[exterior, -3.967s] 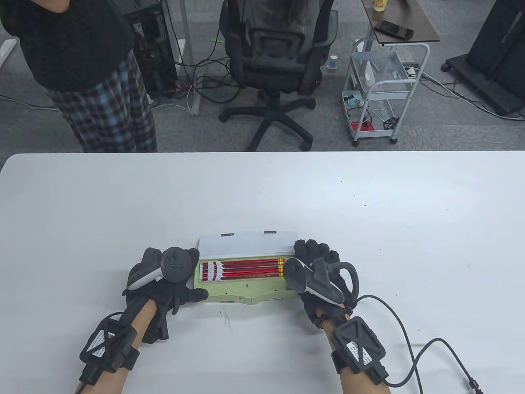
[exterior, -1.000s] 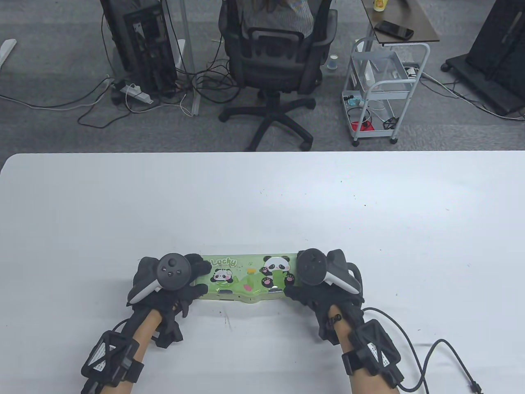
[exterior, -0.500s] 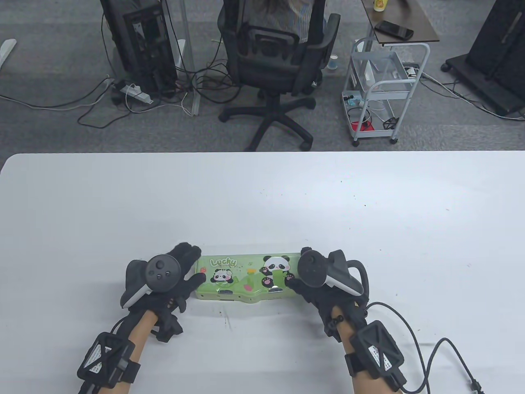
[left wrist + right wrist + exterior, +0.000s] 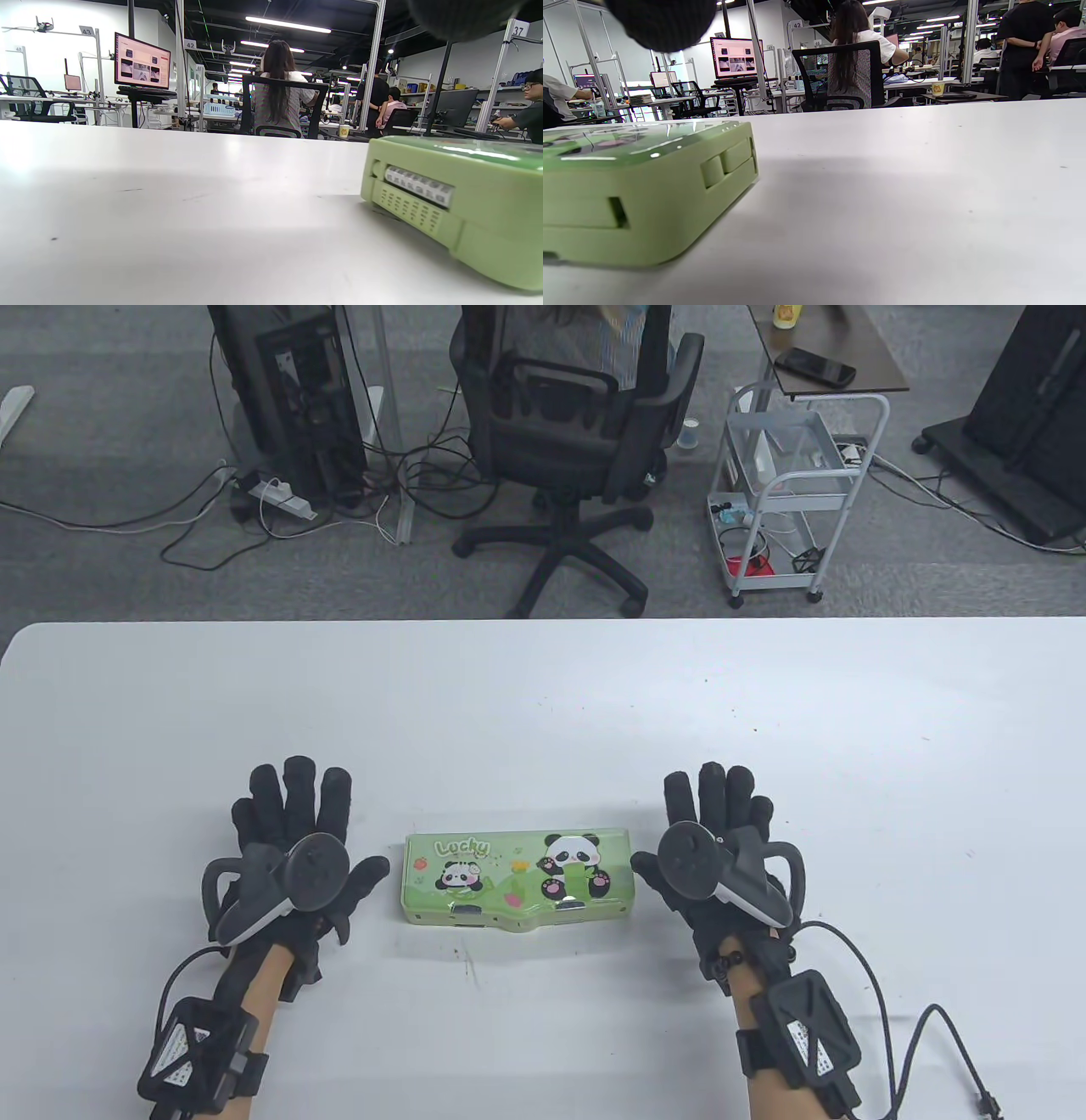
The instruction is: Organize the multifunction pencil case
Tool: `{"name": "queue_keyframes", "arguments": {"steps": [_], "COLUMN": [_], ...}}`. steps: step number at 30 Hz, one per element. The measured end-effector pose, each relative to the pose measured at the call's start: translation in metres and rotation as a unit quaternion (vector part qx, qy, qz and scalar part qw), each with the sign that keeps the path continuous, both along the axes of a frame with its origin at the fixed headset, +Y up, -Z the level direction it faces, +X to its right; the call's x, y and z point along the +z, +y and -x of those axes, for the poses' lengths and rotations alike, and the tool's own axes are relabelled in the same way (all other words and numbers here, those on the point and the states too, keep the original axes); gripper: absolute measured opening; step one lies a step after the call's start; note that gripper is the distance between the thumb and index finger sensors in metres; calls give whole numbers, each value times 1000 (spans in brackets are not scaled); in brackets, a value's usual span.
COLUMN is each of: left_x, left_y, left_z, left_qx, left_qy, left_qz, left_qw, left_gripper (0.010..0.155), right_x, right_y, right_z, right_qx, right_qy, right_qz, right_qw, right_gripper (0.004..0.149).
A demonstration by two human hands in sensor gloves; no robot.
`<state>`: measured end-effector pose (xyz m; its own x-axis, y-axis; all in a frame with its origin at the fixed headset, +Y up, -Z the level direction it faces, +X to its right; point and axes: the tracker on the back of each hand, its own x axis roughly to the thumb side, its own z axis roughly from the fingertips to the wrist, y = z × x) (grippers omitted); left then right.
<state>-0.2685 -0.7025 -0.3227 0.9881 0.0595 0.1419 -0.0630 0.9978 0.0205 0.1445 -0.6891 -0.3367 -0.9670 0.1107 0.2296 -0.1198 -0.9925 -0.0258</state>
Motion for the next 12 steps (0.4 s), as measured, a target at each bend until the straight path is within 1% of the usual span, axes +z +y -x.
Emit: {"name": "queue_keyframes", "arguments": {"steps": [12], "left_x": [3], "left_y": [-2], "left_z": [-3], "left_qx": [12], "left_qy": [-7], "left_qz": [-2], "left_qw": [1000], "left_gripper": [101], "right_x": [2], "right_y": [-1], "right_z": [5], "right_qx": [-5], "right_qy": [9], "right_qz": [-9], "right_qw": [1000], "right_gripper": [93]}}
